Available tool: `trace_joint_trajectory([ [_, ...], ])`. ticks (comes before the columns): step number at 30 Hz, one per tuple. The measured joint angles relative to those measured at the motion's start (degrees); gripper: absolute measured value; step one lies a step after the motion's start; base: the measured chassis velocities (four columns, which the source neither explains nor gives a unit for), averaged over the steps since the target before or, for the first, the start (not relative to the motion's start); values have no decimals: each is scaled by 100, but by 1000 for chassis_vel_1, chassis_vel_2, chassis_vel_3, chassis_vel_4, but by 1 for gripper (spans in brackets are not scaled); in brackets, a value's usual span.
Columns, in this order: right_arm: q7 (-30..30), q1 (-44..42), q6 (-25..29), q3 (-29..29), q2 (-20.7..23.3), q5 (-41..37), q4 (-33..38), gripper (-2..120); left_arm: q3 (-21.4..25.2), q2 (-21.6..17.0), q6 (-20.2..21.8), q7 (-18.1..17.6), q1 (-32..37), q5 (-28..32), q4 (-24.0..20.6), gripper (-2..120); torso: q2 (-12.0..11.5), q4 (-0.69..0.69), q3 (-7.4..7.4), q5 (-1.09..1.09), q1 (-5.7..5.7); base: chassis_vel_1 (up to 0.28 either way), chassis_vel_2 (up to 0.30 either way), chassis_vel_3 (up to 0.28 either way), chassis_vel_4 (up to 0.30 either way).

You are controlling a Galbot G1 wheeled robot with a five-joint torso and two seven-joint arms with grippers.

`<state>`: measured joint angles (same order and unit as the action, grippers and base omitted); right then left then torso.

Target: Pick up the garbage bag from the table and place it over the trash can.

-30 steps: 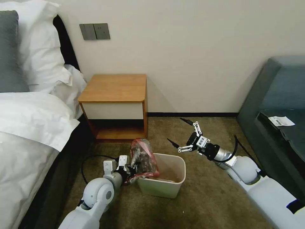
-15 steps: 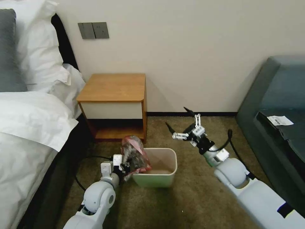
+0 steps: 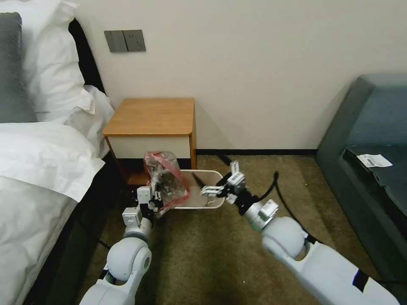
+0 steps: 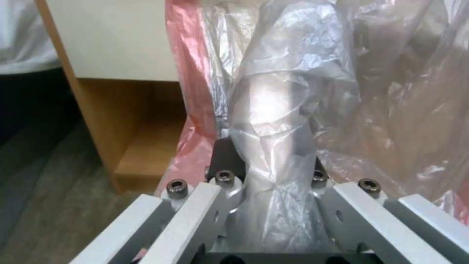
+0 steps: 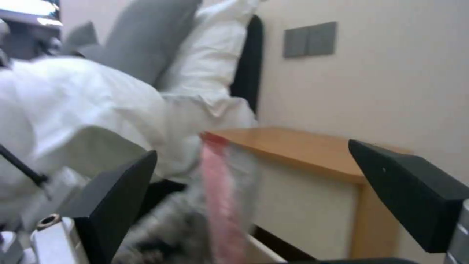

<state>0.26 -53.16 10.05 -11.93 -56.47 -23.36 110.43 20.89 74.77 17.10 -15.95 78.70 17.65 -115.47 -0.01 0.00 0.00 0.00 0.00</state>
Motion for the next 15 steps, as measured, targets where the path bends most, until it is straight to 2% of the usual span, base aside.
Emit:
trace_joint_trajectory([
  [9, 244, 791, -497, -720, -332, -360, -55, 100, 6, 112, -129, -24, 152, -373, -102, 10, 1, 1, 0, -1, 0, 0, 0, 0, 0],
  [15, 388, 1199, -596, -1129, -469, -441, -563, 100, 50, 129, -217, -30, 176, -526, -191, 10, 1, 0, 0, -1, 0, 0, 0, 0, 0],
])
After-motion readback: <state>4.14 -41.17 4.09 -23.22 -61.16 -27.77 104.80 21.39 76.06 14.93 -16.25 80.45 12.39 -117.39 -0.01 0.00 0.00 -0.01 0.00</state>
